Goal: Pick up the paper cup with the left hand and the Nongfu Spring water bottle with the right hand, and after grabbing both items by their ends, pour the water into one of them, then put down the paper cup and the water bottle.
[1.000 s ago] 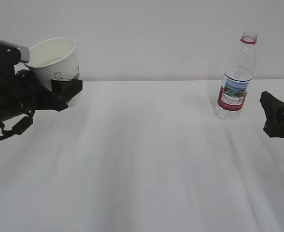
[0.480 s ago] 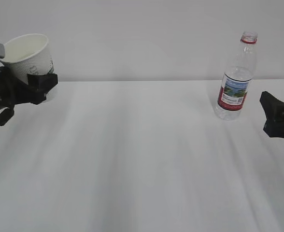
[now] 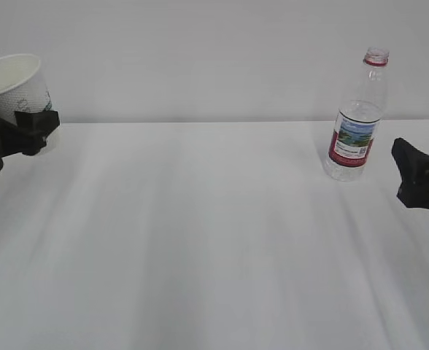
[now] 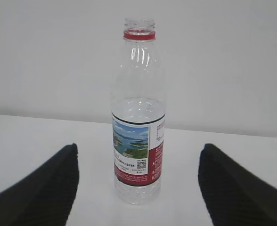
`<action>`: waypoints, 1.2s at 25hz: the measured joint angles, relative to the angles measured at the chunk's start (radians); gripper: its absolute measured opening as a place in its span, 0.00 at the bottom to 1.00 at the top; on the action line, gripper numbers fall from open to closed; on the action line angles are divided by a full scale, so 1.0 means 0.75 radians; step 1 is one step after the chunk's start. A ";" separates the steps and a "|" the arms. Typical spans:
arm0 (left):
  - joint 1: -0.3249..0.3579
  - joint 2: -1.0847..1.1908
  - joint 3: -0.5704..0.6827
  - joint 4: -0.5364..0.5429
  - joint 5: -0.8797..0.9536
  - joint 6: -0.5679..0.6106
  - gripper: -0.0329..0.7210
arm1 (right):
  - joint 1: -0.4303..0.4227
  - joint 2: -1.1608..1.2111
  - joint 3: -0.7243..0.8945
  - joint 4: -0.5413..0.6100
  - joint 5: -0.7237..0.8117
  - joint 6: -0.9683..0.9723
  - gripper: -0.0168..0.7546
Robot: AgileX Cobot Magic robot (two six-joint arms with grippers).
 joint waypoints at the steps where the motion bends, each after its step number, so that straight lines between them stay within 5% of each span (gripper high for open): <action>1: 0.000 0.017 0.000 -0.007 -0.007 0.000 0.72 | 0.000 0.000 0.000 -0.009 0.000 0.000 0.79; 30: 0.000 0.333 -0.090 -0.251 -0.295 0.163 0.72 | 0.000 0.000 0.000 -0.029 0.000 0.002 0.79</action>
